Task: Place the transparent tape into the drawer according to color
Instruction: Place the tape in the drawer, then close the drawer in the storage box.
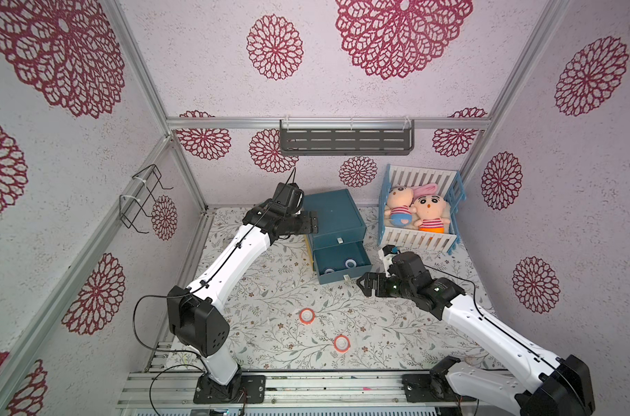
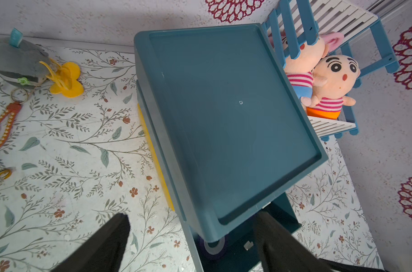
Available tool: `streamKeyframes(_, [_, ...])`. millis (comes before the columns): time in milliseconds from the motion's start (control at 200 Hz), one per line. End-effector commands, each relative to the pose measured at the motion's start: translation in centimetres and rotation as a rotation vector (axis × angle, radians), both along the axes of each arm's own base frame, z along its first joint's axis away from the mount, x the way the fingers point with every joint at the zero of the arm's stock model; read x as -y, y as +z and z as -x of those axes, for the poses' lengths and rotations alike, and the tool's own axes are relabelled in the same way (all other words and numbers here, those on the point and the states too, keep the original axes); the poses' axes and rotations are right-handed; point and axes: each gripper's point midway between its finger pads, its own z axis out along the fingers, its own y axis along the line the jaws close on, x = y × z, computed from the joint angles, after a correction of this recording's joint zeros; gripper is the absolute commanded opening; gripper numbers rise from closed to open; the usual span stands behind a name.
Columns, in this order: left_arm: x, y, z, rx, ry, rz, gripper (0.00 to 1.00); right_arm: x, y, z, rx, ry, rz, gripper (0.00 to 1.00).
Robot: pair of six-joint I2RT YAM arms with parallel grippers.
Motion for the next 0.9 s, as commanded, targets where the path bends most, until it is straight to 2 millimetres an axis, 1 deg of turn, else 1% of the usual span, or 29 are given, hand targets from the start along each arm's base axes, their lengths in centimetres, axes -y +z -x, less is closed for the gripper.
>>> streamKeyframes(0, [0.9,0.2,-1.1,0.006,-0.02,0.044,0.87,-0.3,0.9,-0.9,0.041,-0.025,-0.018,0.99])
streamKeyframes(130, [1.1,-0.9,-1.7,-0.022,-0.014,0.039,0.84,-0.3,0.9,-0.9,0.043,-0.025,-0.016,0.99])
streamKeyframes(220, [1.1,-1.6,-1.9,-0.037,-0.009,0.038,0.8,-0.4,1.0,-1.0,0.048,-0.026,-0.021,0.99])
streamKeyframes(380, [1.2,-2.3,-2.0,-0.05,-0.008,0.041,0.69,-0.9,0.7,-1.0,0.051,-0.024,-0.023,0.99])
streamKeyframes(606, [1.2,-3.6,-1.8,-0.074,-0.007,0.031,0.61,-1.7,-0.1,-0.6,0.042,-0.015,-0.019,0.99])
streamKeyframes(896, [1.1,-4.3,-2.0,-0.091,-0.004,0.018,0.52,-2.6,0.0,-0.3,0.066,-0.008,-0.013,0.99])
